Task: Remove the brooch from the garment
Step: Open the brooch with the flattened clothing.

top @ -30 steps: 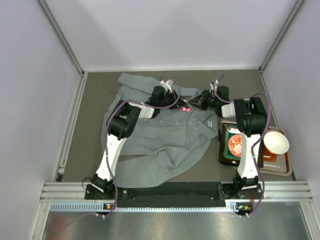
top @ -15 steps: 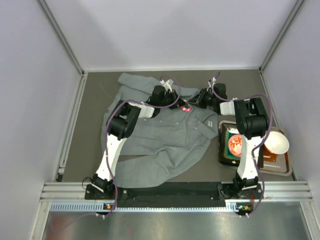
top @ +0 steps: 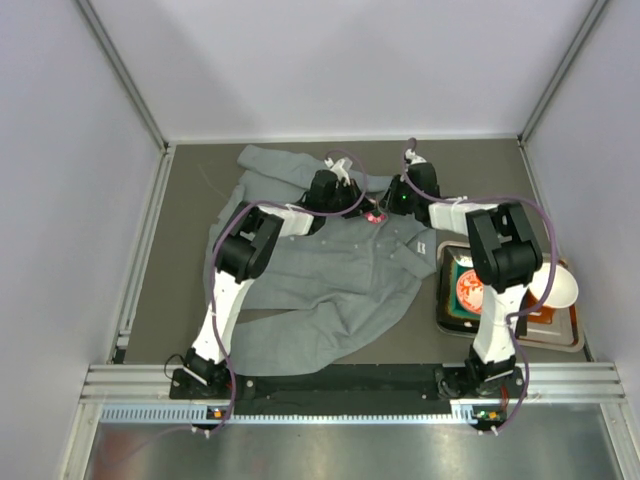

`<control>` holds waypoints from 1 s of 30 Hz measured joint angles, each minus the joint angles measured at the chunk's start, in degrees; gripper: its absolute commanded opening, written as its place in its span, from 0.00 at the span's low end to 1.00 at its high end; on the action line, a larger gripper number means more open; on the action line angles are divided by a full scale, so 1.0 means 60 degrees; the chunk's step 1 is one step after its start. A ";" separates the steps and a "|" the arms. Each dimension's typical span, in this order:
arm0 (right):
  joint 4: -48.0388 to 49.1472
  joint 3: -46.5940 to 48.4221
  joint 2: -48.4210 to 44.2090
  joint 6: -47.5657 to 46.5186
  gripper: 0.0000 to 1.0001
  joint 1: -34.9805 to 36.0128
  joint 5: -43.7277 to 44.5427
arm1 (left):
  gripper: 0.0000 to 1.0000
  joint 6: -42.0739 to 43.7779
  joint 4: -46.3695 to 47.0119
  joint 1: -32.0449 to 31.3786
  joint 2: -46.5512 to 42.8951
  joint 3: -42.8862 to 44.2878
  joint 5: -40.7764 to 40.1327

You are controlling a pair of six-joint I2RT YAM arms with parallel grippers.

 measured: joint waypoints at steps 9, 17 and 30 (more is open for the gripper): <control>-0.1009 0.0543 -0.0109 -0.1096 0.15 0.0663 0.1698 | 0.00 0.0412 -0.0568 -0.0160 -0.0197 0.0091 -0.0568; -0.1257 0.0747 -0.0109 -0.2007 0.14 0.0882 0.2055 | 0.00 0.0896 -0.1118 -0.0200 -0.0211 0.0412 -0.0608; -0.2120 0.2007 0.0532 -0.3209 0.14 0.0882 0.1290 | 0.00 0.1585 -0.1978 -0.0036 -0.0098 0.1035 -0.0426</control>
